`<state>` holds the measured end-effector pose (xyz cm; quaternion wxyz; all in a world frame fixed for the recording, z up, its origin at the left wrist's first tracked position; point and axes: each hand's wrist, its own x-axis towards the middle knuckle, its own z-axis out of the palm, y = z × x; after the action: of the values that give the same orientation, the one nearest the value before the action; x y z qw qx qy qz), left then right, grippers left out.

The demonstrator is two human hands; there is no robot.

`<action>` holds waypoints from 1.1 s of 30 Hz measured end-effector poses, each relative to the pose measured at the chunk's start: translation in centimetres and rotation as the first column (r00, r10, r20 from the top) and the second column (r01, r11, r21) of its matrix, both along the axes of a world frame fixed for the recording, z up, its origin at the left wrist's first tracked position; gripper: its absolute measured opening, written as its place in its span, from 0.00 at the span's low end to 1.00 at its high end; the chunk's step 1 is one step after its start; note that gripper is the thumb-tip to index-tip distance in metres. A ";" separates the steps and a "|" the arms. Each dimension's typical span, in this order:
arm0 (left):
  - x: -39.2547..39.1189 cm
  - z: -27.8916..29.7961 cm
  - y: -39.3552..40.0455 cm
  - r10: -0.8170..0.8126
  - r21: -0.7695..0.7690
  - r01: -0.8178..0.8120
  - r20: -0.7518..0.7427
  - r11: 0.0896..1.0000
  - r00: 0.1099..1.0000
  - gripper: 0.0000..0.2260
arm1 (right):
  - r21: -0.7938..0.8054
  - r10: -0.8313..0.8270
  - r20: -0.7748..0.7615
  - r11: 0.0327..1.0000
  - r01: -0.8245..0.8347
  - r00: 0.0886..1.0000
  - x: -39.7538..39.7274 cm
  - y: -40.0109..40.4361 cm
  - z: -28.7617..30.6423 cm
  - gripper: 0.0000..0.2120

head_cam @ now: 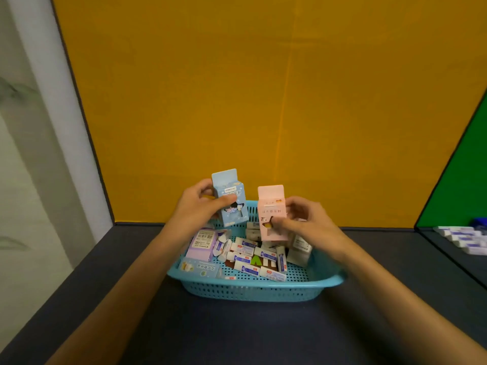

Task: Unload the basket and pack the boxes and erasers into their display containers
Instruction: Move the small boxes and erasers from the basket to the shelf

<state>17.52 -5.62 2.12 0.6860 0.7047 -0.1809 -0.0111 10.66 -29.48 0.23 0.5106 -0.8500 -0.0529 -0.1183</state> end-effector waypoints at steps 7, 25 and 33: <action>-2.3 -0.2 -3.4 -0.161 0.059 0.160 0.004 0.985 0.987 0.18 | 0.337 -0.119 0.025 0.936 0.104 0.993 -4.9 -1.2 0.9 0.16; -14.7 0.6 -22.6 -0.569 0.215 0.550 0.039 0.807 0.821 0.15 | 0.350 -0.440 -0.008 0.840 0.415 0.898 -24.7 -17.5 -0.6 0.24; -23.8 -1.2 -35.5 -0.661 0.275 0.627 0.048 0.729 0.749 0.14 | 0.383 -0.539 0.003 0.779 0.497 0.842 -36.2 -27.8 -1.5 0.26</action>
<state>-6.33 -41.14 0.94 0.5335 0.6747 -0.4601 -0.2202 -25.57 -57.24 -1.28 0.6039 -0.7127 0.1774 -0.3096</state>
